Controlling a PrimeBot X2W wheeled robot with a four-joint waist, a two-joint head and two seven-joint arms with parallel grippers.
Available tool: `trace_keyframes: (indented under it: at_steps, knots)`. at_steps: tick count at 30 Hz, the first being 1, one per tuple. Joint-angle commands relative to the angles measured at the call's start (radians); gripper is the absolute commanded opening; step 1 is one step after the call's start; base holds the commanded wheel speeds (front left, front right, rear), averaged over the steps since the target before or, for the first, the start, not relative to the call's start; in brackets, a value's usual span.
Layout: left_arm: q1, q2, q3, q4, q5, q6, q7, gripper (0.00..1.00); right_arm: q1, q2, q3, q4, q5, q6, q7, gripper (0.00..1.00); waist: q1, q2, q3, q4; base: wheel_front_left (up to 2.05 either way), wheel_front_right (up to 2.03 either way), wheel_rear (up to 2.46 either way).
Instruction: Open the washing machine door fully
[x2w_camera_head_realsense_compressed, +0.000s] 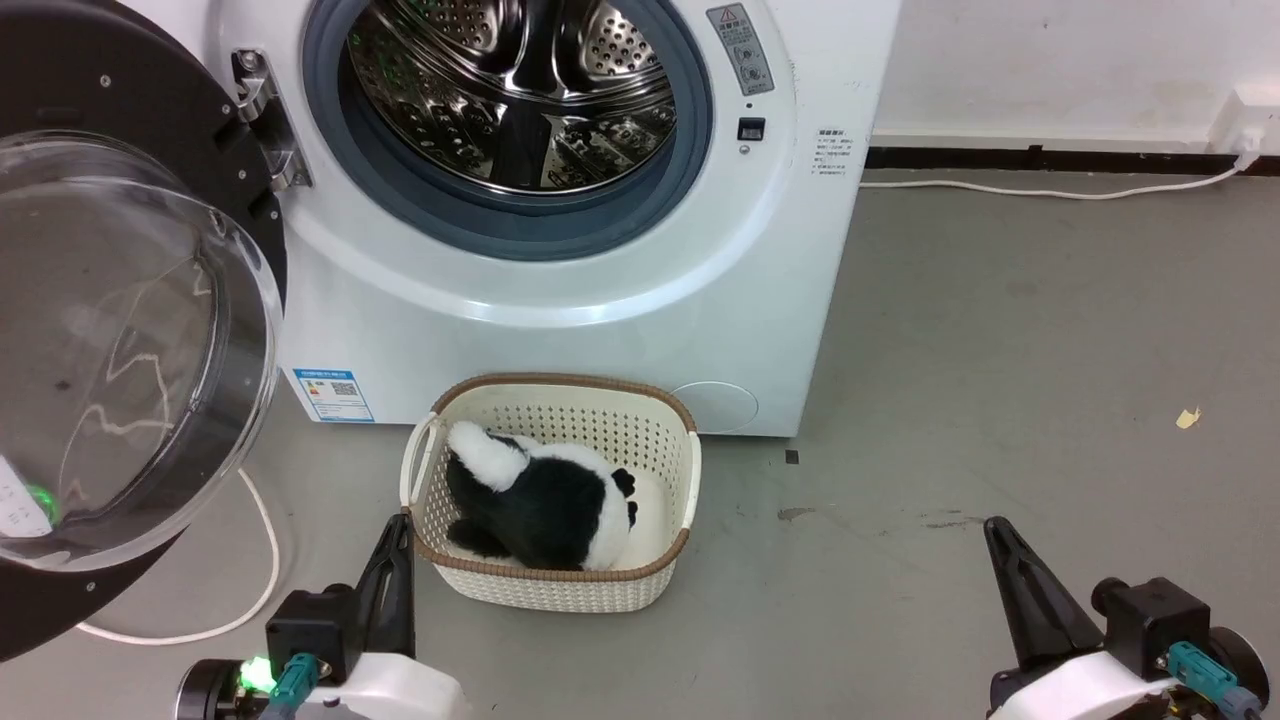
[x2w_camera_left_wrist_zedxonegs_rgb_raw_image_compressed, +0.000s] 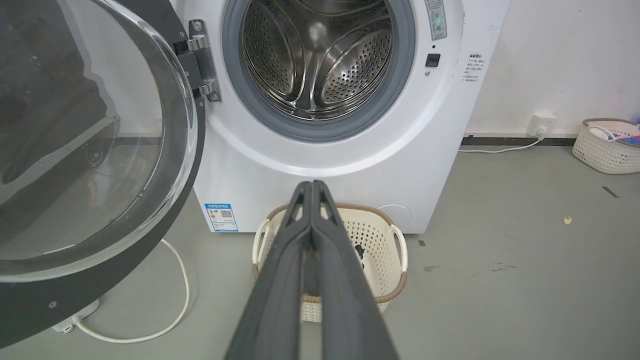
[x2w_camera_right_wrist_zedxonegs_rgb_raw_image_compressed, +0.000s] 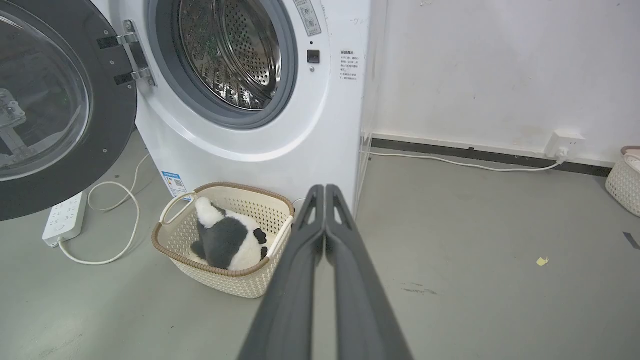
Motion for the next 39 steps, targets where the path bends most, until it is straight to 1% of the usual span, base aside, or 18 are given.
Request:
trace_keyframes:
  at_steps: [1, 39]
  knots:
    - [-0.011, -0.005, 0.006, -0.007, 0.011, -0.006, 0.005, 0.0, -0.016, 0.003, 0.002, -0.008, -0.011, 0.0, 0.006, 0.0, 0.0, 0.0, 0.0, 0.0, 0.0, 0.0, 0.0]
    - [-0.017, -0.036, 0.065, -0.041, 0.079, -0.048, 0.087, 0.0, -0.027, 0.004, 0.012, -0.049, -0.05, 0.001, 0.086, 0.0, 0.0, 0.0, -0.015, -0.017, 0.0, 0.0, 0.0]
